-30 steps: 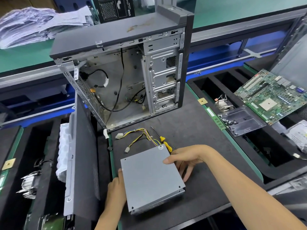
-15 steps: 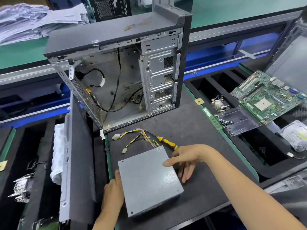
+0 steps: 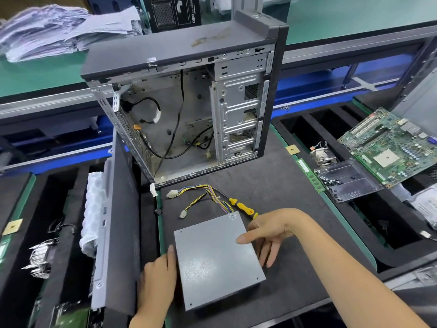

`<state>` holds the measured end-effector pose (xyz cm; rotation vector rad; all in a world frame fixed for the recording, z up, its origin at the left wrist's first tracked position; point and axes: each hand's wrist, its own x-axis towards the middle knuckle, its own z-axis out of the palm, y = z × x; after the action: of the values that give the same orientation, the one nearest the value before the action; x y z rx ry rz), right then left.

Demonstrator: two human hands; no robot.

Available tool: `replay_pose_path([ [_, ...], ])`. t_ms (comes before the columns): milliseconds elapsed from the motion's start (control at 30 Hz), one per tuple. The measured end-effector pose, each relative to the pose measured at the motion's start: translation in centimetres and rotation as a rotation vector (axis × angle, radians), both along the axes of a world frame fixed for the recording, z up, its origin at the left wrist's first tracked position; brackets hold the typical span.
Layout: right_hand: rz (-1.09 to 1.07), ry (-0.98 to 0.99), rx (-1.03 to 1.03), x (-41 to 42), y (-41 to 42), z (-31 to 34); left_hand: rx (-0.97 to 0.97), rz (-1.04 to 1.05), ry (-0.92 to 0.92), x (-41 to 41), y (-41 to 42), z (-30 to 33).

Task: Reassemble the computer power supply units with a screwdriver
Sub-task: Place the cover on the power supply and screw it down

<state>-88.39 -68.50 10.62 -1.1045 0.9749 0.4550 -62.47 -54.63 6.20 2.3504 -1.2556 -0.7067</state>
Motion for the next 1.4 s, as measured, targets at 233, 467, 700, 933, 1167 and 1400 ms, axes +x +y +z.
replay_pose_path([
  [233,0.047,0.024,0.023,0.6,-0.6,0.7,-0.171,0.091,0.687,-2.0,0.7,1.3],
  [467,0.003,-0.041,0.019,0.2,-0.3,0.5,-0.189,0.114,0.98,-2.3,0.7,1.6],
  [700,0.077,-0.06,0.016,0.4,-0.6,1.0,-0.21,0.049,1.098,-1.9,0.8,1.4],
  [933,-0.013,-0.056,-0.1,0.1,0.7,0.8,-0.263,0.041,1.129,-1.4,0.9,0.7],
  [1167,-0.462,-0.242,-0.868,1.2,3.8,-1.0,-0.479,-0.029,1.008,-1.9,0.9,0.0],
  [1400,-0.971,-0.414,-0.812,4.3,6.9,-4.2,-0.492,-0.013,1.085,-3.1,1.8,-0.6],
])
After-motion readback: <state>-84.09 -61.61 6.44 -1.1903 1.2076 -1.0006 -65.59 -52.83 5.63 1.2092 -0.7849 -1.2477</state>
